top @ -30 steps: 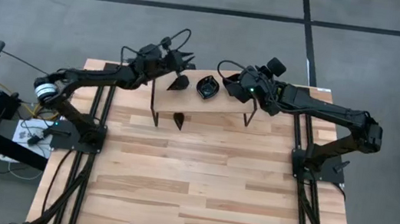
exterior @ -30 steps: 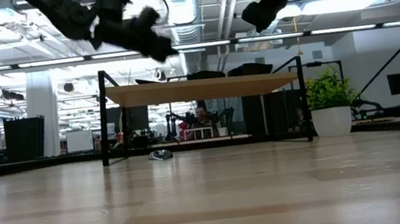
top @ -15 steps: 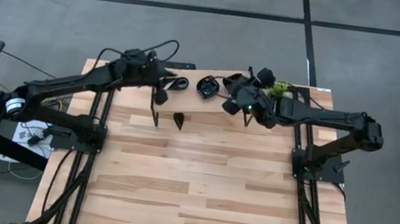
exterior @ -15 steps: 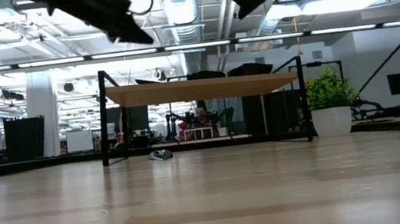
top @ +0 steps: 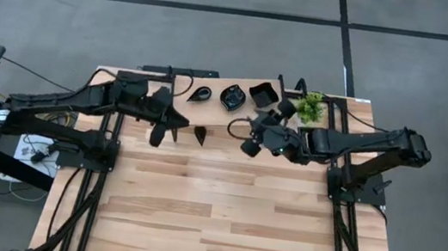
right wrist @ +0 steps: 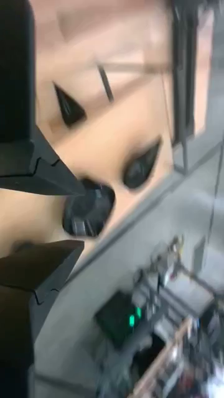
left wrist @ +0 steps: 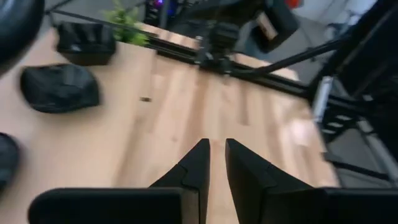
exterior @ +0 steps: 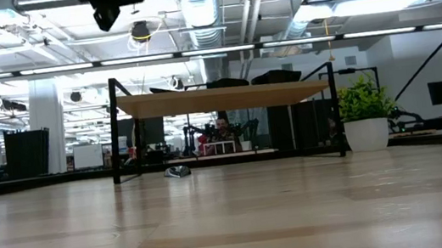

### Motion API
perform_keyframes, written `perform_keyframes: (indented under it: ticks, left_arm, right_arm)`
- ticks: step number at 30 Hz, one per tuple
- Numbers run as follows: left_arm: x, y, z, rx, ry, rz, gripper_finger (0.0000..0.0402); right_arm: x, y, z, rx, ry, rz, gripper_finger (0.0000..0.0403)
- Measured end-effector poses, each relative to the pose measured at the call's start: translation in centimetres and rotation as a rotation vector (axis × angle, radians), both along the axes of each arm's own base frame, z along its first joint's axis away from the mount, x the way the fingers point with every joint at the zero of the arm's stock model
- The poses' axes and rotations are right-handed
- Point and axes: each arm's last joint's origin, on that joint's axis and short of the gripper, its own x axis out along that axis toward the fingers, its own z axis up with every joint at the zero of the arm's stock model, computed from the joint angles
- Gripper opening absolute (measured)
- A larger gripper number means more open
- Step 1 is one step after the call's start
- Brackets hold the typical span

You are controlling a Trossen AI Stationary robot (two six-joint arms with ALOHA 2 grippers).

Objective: Pick & Place Mini shaped plates
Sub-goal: Stack the black drop shaped plate on the black drop shaped plate on the shelf

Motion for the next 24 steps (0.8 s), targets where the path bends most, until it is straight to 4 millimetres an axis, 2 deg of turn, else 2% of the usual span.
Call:
perform_keyframes:
  ticks: [3,7,13,16,22,24]
  left_arm:
    - [-0.2,-1.3,-0.7,-0.039,0.010,-0.039,0.0053]
    - [-0.2,-2.7,-3.0,-0.117,0.041,-0.026,0.0053]
    - [-0.4,-4.9,-6.5,-0.196,-0.054,-0.027,0.0053]
    - [-0.8,-6.0,-8.0,-0.233,-0.122,-0.035,0.0053]
    - [-2.5,-8.2,-10.8,-0.261,-0.102,-0.065,0.0053]
    - [-3.0,-8.6,-11.5,-0.259,-0.085,-0.089,0.0053]
  right_arm:
    - [0.2,0.1,-0.6,0.066,0.023,0.095,0.0122]
    - [0.3,0.3,-1.6,0.195,0.021,0.204,0.0122]
    - [0.2,3.1,-4.5,0.303,-0.035,0.268,0.0122]
    - [0.0,4.7,-5.8,0.352,-0.125,0.280,0.0122]
    - [-0.6,6.8,-8.4,0.399,-0.289,0.274,0.0122]
    - [-0.1,6.9,-9.9,0.445,-0.329,0.242,0.0122]
